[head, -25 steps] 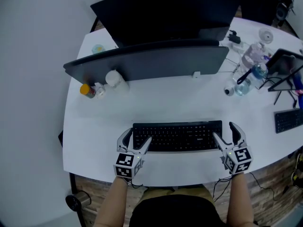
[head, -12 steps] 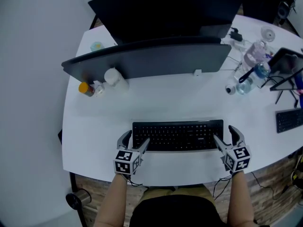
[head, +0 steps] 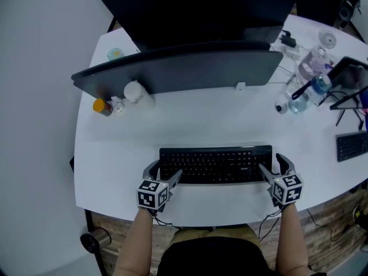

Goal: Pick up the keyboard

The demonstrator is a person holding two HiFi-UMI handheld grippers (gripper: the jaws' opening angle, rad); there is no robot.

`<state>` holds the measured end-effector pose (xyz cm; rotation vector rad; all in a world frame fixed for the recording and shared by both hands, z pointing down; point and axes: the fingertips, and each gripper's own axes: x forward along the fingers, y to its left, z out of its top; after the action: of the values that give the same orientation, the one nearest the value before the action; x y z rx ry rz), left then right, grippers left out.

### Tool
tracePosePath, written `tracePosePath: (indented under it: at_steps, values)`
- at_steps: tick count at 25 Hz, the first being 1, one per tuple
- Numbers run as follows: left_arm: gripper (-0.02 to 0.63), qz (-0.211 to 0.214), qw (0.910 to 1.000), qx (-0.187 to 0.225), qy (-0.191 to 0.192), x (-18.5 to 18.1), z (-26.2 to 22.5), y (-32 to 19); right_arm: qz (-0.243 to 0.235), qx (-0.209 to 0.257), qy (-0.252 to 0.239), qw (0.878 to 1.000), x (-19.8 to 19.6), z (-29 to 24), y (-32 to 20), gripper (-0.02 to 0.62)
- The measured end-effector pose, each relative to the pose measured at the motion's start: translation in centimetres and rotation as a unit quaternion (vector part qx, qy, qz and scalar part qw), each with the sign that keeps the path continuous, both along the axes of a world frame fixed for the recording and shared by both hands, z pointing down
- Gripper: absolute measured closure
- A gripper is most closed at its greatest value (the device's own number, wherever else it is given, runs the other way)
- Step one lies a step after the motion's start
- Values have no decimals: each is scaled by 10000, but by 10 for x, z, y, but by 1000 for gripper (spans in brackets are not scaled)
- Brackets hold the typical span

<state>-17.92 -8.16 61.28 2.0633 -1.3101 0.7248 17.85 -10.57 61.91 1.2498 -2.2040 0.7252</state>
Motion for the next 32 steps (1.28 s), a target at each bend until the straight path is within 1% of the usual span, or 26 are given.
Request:
tracePosePath:
  at_steps: [3, 7, 12, 18, 20, 23, 25, 32]
  values:
    - [241, -88, 9999, -48, 12, -4, 2, -2, 31, -132, -53, 9999, 1, 8, -1, 282]
    - [241, -68, 9999, -73, -61, -5, 3, -4, 80, -338, -146, 9993, 3, 18, 0, 282]
    - [239, -160, 9996, -176, -163, -16, 8, -3, 84, -443, -173, 9988, 2, 24, 0, 282]
    - [239, -275, 9987, -367, -226, -24, 15, -4, 96, -563, -331, 9978, -1, 28, 0, 282]
    - [238, -302, 9983, -476, -158, -24, 20, -3, 114, -622, -404, 9972, -1, 30, 0, 282]
    - [235, -484, 9966, -646, 150, -24, 27, -1, 124, -719, -425, 9964, 0, 32, 0, 282]
    - [230, -563, 9957, -676, 293, -24, 29, 0, 130, -798, -456, 9957, 0, 34, 1, 282]
    - [229, -493, 9958, -695, 329, -24, 28, -1, 212, -920, -618, 9936, -1, 34, 1, 282]
